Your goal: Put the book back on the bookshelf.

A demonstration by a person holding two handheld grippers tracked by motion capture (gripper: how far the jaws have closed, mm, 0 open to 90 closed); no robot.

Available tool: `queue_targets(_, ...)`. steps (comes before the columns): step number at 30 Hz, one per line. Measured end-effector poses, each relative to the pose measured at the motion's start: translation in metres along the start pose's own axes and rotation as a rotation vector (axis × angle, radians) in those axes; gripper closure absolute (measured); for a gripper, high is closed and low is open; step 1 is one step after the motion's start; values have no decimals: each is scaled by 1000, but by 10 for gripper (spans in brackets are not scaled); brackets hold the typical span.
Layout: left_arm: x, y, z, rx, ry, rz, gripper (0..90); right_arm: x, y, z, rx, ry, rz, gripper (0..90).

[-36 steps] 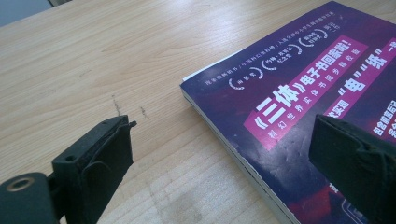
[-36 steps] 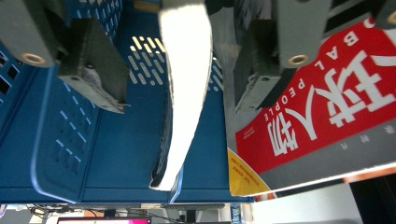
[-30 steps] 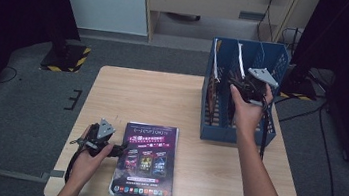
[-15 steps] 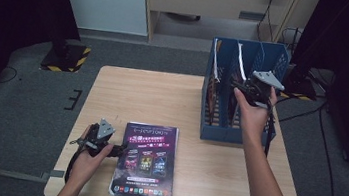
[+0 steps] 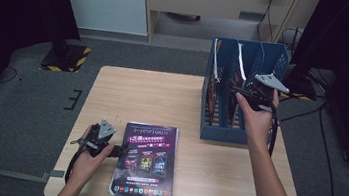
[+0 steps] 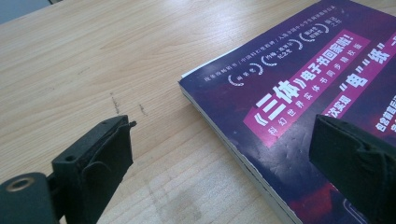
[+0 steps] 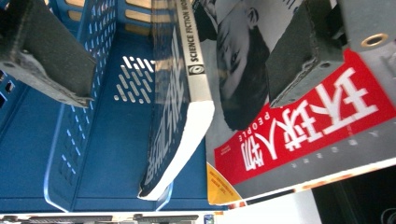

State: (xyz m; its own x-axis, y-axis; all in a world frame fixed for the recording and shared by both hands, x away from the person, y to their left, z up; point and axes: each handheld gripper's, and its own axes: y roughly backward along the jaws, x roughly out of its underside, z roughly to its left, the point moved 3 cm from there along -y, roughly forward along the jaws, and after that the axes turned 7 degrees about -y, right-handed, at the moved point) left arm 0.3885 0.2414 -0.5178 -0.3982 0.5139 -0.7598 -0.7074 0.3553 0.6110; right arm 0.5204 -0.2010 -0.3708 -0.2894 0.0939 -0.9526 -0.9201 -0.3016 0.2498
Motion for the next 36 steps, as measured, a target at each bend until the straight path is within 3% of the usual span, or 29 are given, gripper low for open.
queue_targets(8, 0, -1, 0, 0, -2, 9, 53, 1, 11, 7, -35, 37, 3, 78)
queue_targets(17, 1, -2, -1, 2, -7, 14, 53, 12, 29, 14, -48, 86, -6, 162)
queue_targets(26, 1, -2, 0, -2, -6, 14, 53, 34, 46, 21, -81, 89, 6, 226)
queue_targets(36, 0, -2, -1, 5, -4, 5, 53, 59, 55, 28, -111, 78, 11, 231)
